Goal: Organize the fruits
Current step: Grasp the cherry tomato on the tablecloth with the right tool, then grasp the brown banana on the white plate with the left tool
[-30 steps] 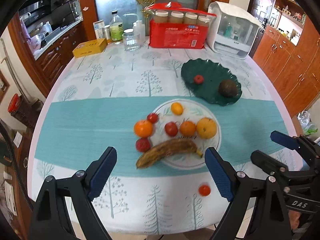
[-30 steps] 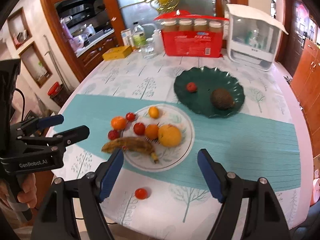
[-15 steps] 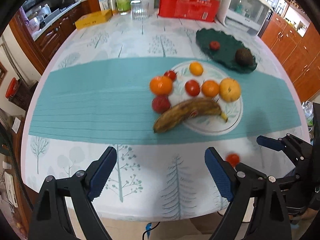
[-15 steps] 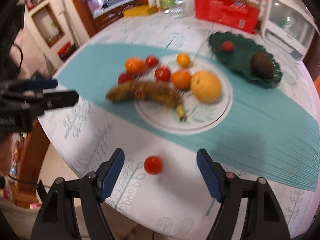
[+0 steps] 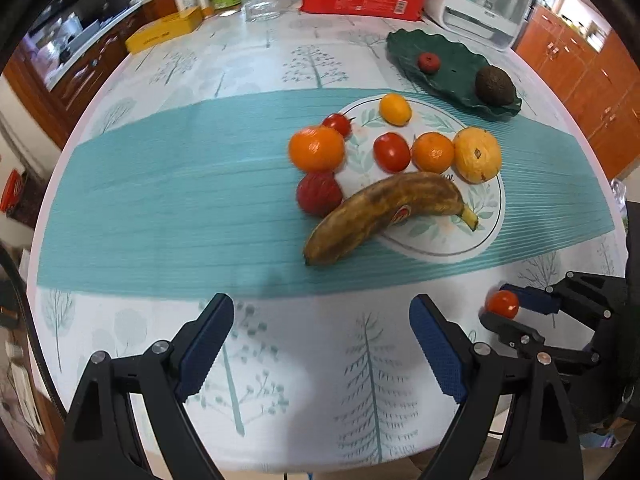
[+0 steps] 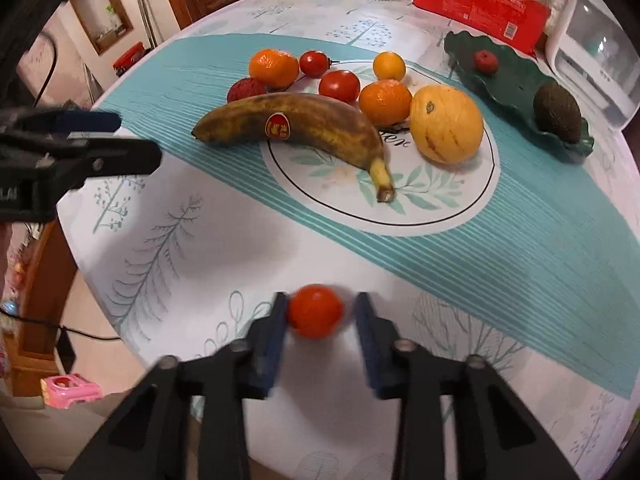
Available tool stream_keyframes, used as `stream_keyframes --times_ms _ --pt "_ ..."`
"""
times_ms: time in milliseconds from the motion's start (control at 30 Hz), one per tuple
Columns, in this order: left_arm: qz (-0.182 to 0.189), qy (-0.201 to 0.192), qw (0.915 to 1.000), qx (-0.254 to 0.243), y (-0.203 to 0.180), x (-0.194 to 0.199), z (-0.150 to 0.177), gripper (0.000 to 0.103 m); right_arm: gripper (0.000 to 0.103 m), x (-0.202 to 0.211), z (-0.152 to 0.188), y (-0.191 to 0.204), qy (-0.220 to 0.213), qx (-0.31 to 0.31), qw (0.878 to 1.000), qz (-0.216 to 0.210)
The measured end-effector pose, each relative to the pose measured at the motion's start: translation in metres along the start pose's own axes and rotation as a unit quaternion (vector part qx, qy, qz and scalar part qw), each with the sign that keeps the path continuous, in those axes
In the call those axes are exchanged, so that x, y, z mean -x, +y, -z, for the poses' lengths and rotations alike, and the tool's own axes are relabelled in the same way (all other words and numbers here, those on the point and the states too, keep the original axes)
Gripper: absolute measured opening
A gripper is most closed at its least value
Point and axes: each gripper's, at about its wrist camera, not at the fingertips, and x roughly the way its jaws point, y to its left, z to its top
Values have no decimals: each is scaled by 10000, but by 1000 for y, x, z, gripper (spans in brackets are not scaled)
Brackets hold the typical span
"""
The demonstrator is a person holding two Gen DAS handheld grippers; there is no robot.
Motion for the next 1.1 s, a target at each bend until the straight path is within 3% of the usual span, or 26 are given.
stream_keyframes --times_ms 267,633,733,967,1100 --pt "-31 -206 9954 -932 -28 -20 -35 87 26 2 -9 -33 -121 -634 9978 -114" --pt "128 141 9734 -2284 -66 -58 -60 62 26 6 -17 -70 -238 -1279 9914 -151" --pt "157 269 9672 -2520 -72 -67 -64 54 26 5 -18 -74 -218 -1366 9902 -172" --pt "283 426 9555 -2907 -75 -77 -69 52 26 3 -21 -80 -196 -1509 9881 -224" --pt "542 596 9563 -2812 -68 -82 -78 53 26 4 -21 -81 -213 -1537 9876 -244"
